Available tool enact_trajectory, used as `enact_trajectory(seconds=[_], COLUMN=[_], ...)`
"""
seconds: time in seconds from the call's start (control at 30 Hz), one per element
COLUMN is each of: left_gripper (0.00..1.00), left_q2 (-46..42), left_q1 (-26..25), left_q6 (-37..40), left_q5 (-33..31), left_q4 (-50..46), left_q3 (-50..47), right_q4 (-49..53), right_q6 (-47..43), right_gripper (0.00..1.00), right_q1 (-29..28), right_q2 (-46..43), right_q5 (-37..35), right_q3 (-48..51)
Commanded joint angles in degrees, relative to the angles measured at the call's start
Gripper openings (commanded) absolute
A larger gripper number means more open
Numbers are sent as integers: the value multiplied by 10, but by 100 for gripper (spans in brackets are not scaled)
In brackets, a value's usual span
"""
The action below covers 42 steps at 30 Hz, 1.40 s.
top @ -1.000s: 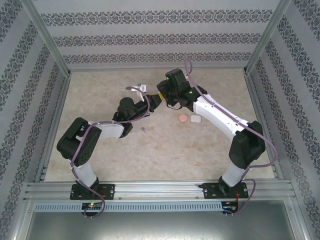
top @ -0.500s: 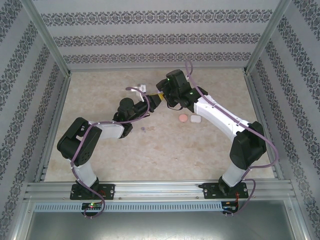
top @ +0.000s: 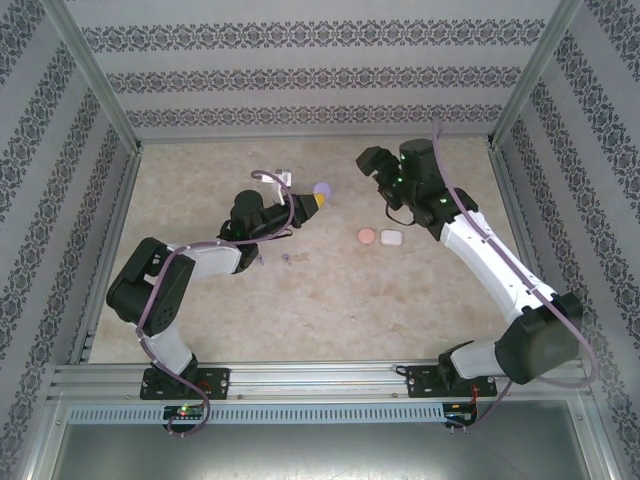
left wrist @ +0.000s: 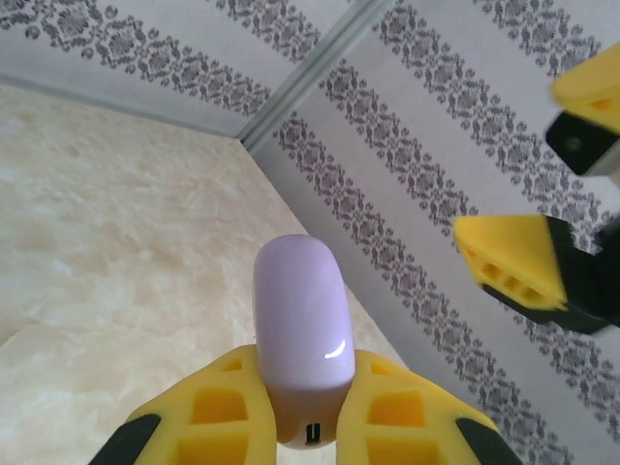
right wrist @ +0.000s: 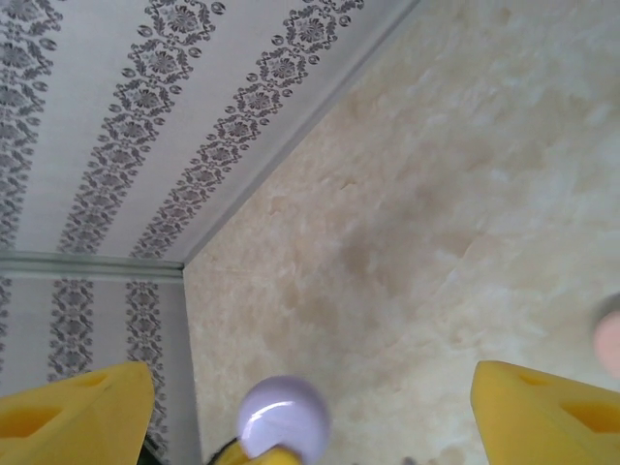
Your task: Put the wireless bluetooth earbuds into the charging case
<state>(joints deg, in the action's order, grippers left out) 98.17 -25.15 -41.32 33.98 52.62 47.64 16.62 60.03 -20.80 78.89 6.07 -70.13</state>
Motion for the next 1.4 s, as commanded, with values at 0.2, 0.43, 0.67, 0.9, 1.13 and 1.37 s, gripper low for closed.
enact_trajectory(seconds=[0.2, 0.43, 0.67, 0.9, 1.13, 1.37], left_gripper=[0, 0, 0, 0, 0, 0], left_q2=[-55, -50, -47, -52, -67, -70], left_q1=[32, 36, 36, 36, 36, 36], left_q6=[102, 116, 115, 112, 109, 108], left_q5=[149, 205, 215, 217, 225, 225], left_q4=[-165, -209, -217, -213, -205, -201], left_q3=[42, 76, 88, 91, 88, 88], right_q4=[-184, -257, -258, -251, -269, -264], right_q6=[-244, -275, -283, -285, -255, -238], right_gripper=[84, 82, 79, 76, 68, 67], right_q1=[23, 13, -3, 0, 36, 44], right_q2=[-4, 22, 55, 82, 109, 85], right_q5=[234, 317, 323, 301, 266, 291], right_q3=[131, 153, 135, 131, 163, 171])
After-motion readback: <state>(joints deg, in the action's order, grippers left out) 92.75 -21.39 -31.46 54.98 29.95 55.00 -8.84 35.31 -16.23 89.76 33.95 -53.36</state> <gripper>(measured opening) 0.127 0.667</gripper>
